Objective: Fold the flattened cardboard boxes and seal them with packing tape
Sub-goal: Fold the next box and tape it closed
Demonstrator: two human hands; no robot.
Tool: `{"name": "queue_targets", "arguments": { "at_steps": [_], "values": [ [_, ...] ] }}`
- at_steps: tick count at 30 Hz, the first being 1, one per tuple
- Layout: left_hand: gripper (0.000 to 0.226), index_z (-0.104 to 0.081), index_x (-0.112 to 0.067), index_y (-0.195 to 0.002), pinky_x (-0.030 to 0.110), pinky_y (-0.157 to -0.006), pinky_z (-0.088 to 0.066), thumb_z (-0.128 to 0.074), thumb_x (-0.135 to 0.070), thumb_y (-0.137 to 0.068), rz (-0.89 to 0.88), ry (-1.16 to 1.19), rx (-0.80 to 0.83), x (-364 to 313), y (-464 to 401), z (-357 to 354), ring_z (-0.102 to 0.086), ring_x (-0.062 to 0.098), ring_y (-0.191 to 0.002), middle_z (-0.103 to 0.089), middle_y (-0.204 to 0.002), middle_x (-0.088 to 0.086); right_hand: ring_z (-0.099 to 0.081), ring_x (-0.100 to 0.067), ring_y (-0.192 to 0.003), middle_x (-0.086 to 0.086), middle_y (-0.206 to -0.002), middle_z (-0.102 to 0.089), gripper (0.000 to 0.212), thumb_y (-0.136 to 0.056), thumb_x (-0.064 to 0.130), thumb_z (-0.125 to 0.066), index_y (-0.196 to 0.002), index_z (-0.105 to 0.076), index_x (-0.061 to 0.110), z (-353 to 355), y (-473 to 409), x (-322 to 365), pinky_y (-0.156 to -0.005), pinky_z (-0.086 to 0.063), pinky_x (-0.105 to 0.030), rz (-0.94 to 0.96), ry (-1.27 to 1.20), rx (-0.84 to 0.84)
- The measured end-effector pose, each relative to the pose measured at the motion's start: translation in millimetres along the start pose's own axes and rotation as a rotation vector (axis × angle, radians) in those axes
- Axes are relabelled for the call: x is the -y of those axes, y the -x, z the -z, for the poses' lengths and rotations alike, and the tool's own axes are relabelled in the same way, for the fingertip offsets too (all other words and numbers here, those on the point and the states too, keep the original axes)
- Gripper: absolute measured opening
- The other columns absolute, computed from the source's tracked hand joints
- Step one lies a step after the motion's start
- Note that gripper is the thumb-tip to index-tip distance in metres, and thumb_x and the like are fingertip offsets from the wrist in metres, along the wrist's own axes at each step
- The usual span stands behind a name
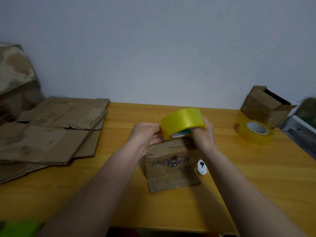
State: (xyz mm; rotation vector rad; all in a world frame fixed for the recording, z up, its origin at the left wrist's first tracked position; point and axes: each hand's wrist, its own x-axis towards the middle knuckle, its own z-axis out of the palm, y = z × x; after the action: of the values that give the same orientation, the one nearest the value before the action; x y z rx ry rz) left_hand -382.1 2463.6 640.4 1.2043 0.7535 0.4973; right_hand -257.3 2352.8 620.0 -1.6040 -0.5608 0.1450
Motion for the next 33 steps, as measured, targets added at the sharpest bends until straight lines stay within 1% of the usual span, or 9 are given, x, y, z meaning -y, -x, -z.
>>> {"name": "queue_targets", "arguments": {
  "at_steps": [4,8,12,15,17,22,26,31,33],
  "values": [
    [0.012,-0.067,0.004,-0.093,0.025,-0.060,-0.060,-0.056,0.008,-0.092,-0.002,-0.029,-0.027,2,-1,2,-0.068,0.021,-0.070,-0.070,-0.086,0.016,-0.053,-0.014,-0.077,-0.004,-0.085,-0.059,0.016,-0.085,-0.005,-0.055,-0.094,-0.058,0.008,-3,0,0,-0.060,-0.042,-0.023,0.010,0.005,-0.003],
    [0.005,-0.066,0.001,-0.091,0.024,-0.055,-0.059,-0.061,0.002,-0.091,0.012,-0.086,-0.025,1,0,4,-0.068,0.020,-0.070,-0.071,-0.090,0.018,-0.056,-0.019,-0.082,-0.006,-0.087,-0.063,0.019,-0.079,0.011,-0.062,-0.097,-0.062,0.007,-5,3,0,-0.069,-0.045,-0.032,-0.007,-0.043,-0.035],
    [0.011,-0.065,0.000,-0.084,0.022,-0.054,-0.057,-0.059,0.000,-0.093,-0.023,-0.109,-0.095,2,-2,5,-0.062,0.016,-0.058,-0.065,-0.074,0.013,-0.053,-0.017,-0.079,-0.002,-0.080,-0.058,0.013,-0.086,-0.004,-0.059,-0.097,-0.060,0.002,-6,3,1,-0.063,-0.043,-0.026,0.014,-0.018,-0.024],
    [0.015,-0.064,-0.001,-0.082,0.028,-0.064,-0.058,-0.055,0.001,-0.094,-0.060,-0.147,-0.151,4,0,10,-0.058,0.012,-0.048,-0.060,-0.066,0.009,-0.053,-0.018,-0.080,-0.006,-0.083,-0.059,0.012,-0.088,-0.004,-0.058,-0.097,-0.059,0.004,-10,3,5,-0.060,-0.041,-0.025,0.033,0.014,-0.016],
    [0.019,-0.062,-0.002,-0.079,0.031,-0.069,-0.059,-0.052,0.005,-0.094,-0.069,-0.124,-0.198,3,6,20,-0.055,0.012,-0.050,-0.056,-0.066,0.007,-0.052,-0.018,-0.083,-0.004,-0.085,-0.057,0.018,-0.087,-0.005,-0.056,-0.103,-0.058,0.004,-12,3,6,-0.060,-0.036,-0.027,0.061,0.071,-0.026],
    [0.023,-0.057,-0.005,-0.076,0.022,-0.060,-0.054,-0.050,0.008,-0.093,-0.039,-0.045,-0.215,0,21,47,-0.048,0.010,-0.060,-0.055,-0.076,0.007,-0.051,-0.018,-0.092,-0.004,-0.098,-0.056,0.038,-0.082,-0.011,-0.050,-0.116,-0.057,0.005,-21,3,7,-0.070,-0.036,-0.024,0.090,0.232,-0.060],
    [0.021,-0.057,-0.005,-0.077,0.028,-0.072,-0.052,-0.050,0.006,-0.093,0.094,0.085,-0.225,12,24,50,-0.046,0.011,-0.064,-0.052,-0.077,0.007,-0.055,-0.021,-0.091,-0.004,-0.096,-0.061,0.031,-0.082,-0.002,-0.056,-0.111,-0.062,0.008,-29,7,3,-0.074,-0.040,-0.028,0.027,0.224,-0.093],
    [0.025,-0.051,-0.003,-0.073,0.037,-0.085,-0.052,-0.047,0.000,-0.098,0.166,0.289,-0.276,24,18,47,-0.041,0.014,-0.063,-0.041,-0.072,0.008,-0.052,-0.023,-0.082,-0.004,-0.083,-0.058,0.010,-0.089,0.007,-0.052,-0.086,-0.058,0.014,-35,8,6,-0.068,-0.035,-0.031,-0.003,0.278,-0.005],
    [0.027,-0.050,-0.003,-0.073,0.038,-0.088,-0.051,-0.049,-0.007,-0.100,0.172,0.339,-0.299,27,17,45,-0.041,0.014,-0.062,-0.042,-0.070,0.007,-0.052,-0.023,-0.085,-0.003,-0.085,-0.059,0.009,-0.090,0.011,-0.051,-0.089,-0.058,0.016,-37,9,6,-0.071,-0.038,-0.034,0.003,0.266,0.000]
  ]
}}
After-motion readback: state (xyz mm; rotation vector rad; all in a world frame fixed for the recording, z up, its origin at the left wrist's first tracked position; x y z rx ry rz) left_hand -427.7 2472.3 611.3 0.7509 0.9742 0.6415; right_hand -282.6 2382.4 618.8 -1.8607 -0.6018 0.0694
